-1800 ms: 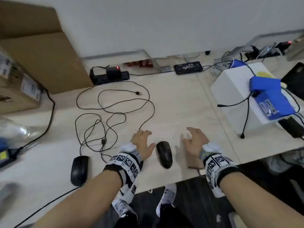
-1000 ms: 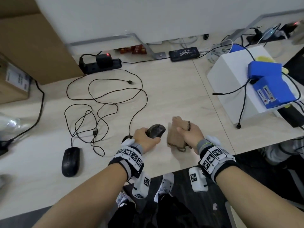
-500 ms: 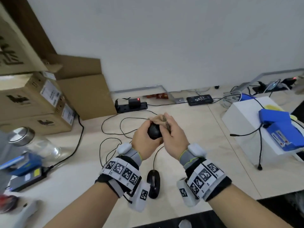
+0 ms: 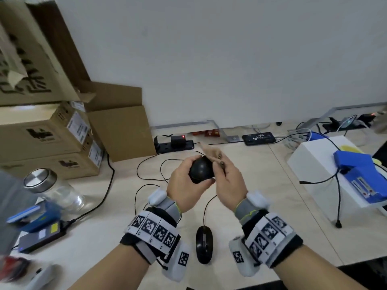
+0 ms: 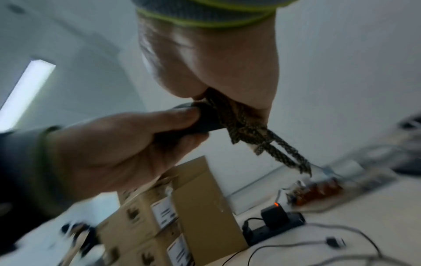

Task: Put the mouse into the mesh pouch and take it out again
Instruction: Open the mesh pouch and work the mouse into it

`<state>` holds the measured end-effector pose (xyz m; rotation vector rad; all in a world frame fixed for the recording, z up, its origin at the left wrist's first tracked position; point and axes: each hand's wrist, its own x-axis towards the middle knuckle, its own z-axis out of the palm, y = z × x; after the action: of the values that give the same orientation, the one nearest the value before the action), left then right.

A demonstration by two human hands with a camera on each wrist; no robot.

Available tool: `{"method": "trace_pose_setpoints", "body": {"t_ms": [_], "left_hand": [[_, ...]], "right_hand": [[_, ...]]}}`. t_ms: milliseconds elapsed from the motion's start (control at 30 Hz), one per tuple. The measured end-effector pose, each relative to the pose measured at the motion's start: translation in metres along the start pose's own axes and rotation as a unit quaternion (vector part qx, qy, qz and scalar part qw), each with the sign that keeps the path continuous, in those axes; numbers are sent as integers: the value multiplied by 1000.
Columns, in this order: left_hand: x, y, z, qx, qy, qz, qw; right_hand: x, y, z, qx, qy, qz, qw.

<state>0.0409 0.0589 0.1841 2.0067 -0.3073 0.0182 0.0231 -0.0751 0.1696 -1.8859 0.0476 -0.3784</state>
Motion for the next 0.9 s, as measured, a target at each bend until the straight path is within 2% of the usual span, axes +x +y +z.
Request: {"method": "trace_pose_setpoints", "body": {"t_ms": [100, 167, 200, 233, 300, 333, 400, 467, 533, 633, 700, 800, 867, 900], "left_hand": [[8, -3, -3, 4, -26, -23, 999], [9, -4, -4, 24, -46, -17, 999], [10, -5, -4, 27, -40, -7, 999], [7, -3, -6, 3, -27, -8, 1000], [2, 0, -6, -53, -7, -5, 999], [-1, 3, -7, -71, -9, -2, 997], [-4, 3, -7, -128, -21, -17, 991], [-5, 4, -7, -208, -32, -39, 977], [-6, 2, -8, -266, -34, -67, 961], [-9, 0, -7, -322, -37, -95, 941], [-8, -1, -5, -342, -37, -103, 933], [-5, 4, 0, -377, -48, -115, 918], [-2, 10, 4, -409, -61, -126, 902], [0, 12, 4, -425, -63, -133, 893]], "right_hand": [[-19, -14, 16, -95, -53, -182, 977], [-20, -10, 17, -132, -64, -228, 962], [-16, -4, 13, -115, -60, -221, 967], [-12, -1, 8, -80, -47, -186, 978], [-1, 3, -4, -11, 12, -45, 999], [5, 2, -8, 19, 42, 38, 998], [15, 4, -16, 101, 85, 169, 977], [19, 3, -25, 177, 119, 222, 951], [20, -6, -32, 224, 148, 225, 937], [15, -26, -37, 255, 155, 194, 935], [13, -36, -32, 234, 156, 137, 950], [7, -37, -20, 82, 161, 6, 984], [0, -28, -9, -54, 99, -79, 991], [-6, -27, -3, -117, 65, -98, 986]]}}
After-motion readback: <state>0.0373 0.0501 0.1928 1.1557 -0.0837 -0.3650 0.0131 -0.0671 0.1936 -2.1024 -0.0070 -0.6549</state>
